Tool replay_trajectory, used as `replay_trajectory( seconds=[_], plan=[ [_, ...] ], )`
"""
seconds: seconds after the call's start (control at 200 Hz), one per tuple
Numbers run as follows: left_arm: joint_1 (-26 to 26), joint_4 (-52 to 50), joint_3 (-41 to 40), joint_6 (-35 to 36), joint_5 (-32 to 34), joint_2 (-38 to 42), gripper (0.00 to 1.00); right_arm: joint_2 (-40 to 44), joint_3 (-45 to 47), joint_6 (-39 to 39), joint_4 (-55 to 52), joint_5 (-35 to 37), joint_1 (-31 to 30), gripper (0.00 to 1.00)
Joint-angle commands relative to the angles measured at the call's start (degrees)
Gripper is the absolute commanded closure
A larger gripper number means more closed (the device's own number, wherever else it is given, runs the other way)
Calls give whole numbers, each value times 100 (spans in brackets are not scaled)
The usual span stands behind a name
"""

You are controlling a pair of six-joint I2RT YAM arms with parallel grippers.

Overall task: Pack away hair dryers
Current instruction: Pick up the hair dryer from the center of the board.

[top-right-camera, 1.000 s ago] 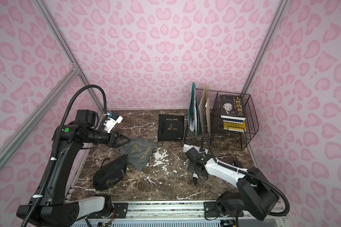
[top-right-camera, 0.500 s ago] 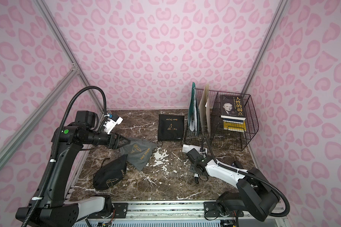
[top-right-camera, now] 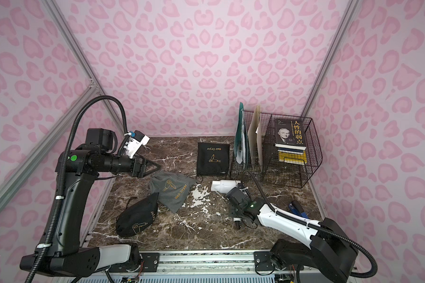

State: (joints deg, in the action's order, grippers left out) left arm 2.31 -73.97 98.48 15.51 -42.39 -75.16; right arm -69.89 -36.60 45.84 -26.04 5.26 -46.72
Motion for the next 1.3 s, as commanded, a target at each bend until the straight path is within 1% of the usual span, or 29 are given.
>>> replay_trajectory(
  seconds=[0.0,0.035,0.07,0.21,0.305,0.395,0.565,0.695,0.83,0.92,1.05,1.13,1.2,1.295],
  plan=[
    [-4,-203,350,125,-140,-80,29,-33,-240,-378,339,587,-306,100],
    [-2,-239,469,136,-176,-111,27,-46,-345,-462,391,740,-427,100],
    [-2,-282,566,139,-210,-143,23,-75,-457,-551,426,907,-544,100],
    [6,-542,901,312,-480,-252,13,-211,-954,-995,631,1504,-981,100],
    [19,-680,1043,444,-533,-328,5,-438,-1374,-1332,725,1823,-1213,100],
    [60,-929,1195,653,-568,-465,1,-720,-1833,-1699,756,2287,-1555,100],
    [144,-1789,1779,1208,-872,-823,1,-1287,-2651,-2447,752,3296,-2312,100],
    [179,-1942,1741,1369,-742,-913,1,-1701,-3198,-2757,656,4000,-2724,100],
    [176,-2112,1429,1702,-718,-848,1,-1921,-3435,-3071,732,4043,-2930,100],
    [182,-2191,1256,1915,-646,-784,1,-1895,-3427,-3254,846,4205,-3065,100],
    [176,-2267,1049,2091,-498,-783,1,-1732,-3347,-3406,1012,4259,-3153,100],
    [183,-2568,1069,2365,-617,-892,0,-1631,-3307,-3468,1084,4322,-3213,100],
    [184,-2835,1118,2591,-778,-1004,2,-1589,-3310,-3486,1069,4376,-3240,100],
    [195,-3052,1154,2725,-909,-1112,3,-1565,-3290,-3597,1151,4469,-3323,100]
  ],
)
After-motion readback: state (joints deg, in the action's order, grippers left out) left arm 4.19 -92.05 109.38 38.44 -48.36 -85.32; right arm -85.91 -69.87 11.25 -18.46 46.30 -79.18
